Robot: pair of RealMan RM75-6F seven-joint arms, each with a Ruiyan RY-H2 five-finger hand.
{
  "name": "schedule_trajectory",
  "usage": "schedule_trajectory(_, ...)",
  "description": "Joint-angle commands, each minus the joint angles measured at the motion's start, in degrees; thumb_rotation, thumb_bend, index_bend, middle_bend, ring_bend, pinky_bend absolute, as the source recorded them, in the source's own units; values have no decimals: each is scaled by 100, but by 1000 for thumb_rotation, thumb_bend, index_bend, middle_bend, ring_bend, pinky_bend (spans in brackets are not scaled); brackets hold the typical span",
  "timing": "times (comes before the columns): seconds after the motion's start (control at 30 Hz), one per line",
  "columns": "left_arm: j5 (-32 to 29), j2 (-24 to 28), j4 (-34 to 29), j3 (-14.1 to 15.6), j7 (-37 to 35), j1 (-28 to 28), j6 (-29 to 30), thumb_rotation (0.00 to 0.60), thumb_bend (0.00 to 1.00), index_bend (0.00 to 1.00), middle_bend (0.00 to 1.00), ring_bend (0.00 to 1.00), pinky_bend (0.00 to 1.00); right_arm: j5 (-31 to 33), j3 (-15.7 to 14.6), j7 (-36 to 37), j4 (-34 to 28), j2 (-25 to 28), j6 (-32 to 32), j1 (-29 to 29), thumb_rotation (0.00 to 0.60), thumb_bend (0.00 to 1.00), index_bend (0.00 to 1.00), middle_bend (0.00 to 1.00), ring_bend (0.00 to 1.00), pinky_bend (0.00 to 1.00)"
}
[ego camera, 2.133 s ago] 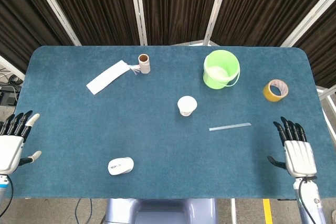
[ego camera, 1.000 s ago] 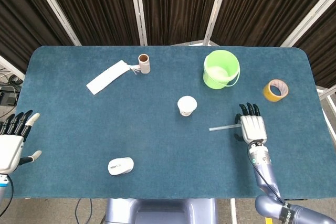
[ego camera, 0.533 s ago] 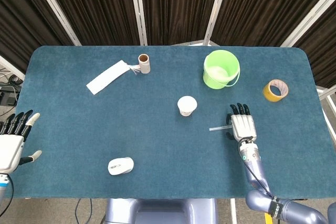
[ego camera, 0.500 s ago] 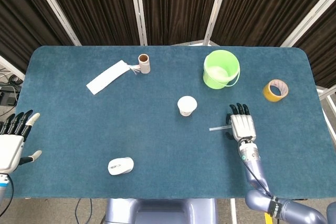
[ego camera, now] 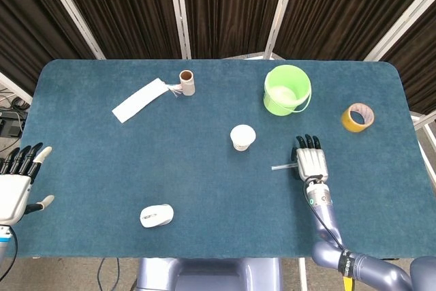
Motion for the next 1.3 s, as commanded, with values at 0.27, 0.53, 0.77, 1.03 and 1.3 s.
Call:
schedule_trajectory(0.27, -3, 6, -7, 0, 0, -3, -5, 600, 20, 29, 0, 0, 0, 184, -3, 40, 190, -144, -55, 52, 600, 344, 498, 121, 0, 0)
schedule_trajectory(0.53, -8, 10, -12, 0, -4, -7, -12, 600, 22, 29, 0, 0, 0, 232, -48, 50, 262, -187, -75, 74, 600, 344, 498, 121, 0, 0)
schedule_trajectory(0.77, -4, 10, -8, 2, -5, -7, -10, 600, 22, 30, 0, 0, 0, 292, -49, 127, 288, -215, -75, 65, 600, 379, 533, 126, 0, 0)
schedule_trajectory(1.03, -14, 10, -13, 1, -5, -9, -16, 600, 24, 31, 0, 0, 0, 194, -15, 260, 127, -174, 7, 78, 600, 405, 553, 135, 0, 0)
schedule_trajectory(1.3, -17, 8, -17, -1, -2, -9, -14, 600, 25, 32, 0, 0, 0, 34, 143, 569, -621, 173, 246, -22, 600, 402, 554, 135, 0, 0)
